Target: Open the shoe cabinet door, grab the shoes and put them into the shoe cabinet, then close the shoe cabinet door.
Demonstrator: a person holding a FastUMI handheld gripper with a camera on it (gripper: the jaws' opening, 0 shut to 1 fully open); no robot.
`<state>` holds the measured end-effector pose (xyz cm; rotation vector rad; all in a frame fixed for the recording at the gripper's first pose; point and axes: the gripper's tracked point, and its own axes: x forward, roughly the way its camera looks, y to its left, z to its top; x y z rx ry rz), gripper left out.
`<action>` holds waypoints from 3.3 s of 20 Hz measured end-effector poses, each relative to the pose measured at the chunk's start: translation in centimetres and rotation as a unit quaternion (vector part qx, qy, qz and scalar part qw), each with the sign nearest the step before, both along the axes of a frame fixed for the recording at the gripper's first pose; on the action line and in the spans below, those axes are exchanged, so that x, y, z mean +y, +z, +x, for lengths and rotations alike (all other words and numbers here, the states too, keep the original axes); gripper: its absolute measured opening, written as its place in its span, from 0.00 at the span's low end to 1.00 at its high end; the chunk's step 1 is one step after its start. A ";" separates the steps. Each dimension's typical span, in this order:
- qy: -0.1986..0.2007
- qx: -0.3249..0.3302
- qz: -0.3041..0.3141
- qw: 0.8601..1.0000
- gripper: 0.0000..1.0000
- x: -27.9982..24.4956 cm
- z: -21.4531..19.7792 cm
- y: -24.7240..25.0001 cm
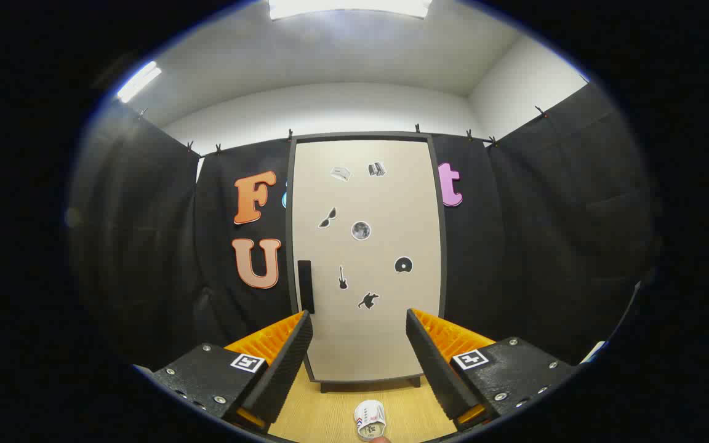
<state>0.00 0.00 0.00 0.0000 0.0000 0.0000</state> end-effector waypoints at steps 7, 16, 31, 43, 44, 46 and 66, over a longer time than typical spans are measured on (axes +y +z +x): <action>0.001 0.008 -0.002 1.000 0.95 0.3 0.0 -0.2; 0.001 0.012 -0.001 1.000 0.95 0.4 0.2 -0.6; 0.048 0.021 0.003 0.999 0.95 7.2 10.6 -2.2; 0.037 0.041 -0.008 0.998 0.95 13.0 25.0 -5.7; 0.033 0.043 -0.009 0.998 0.95 12.9 25.6 -5.9; 0.025 0.043 -0.007 0.999 0.96 12.8 26.5 -6.1; 0.032 0.057 0.000 0.998 0.33 11.5 22.8 -7.6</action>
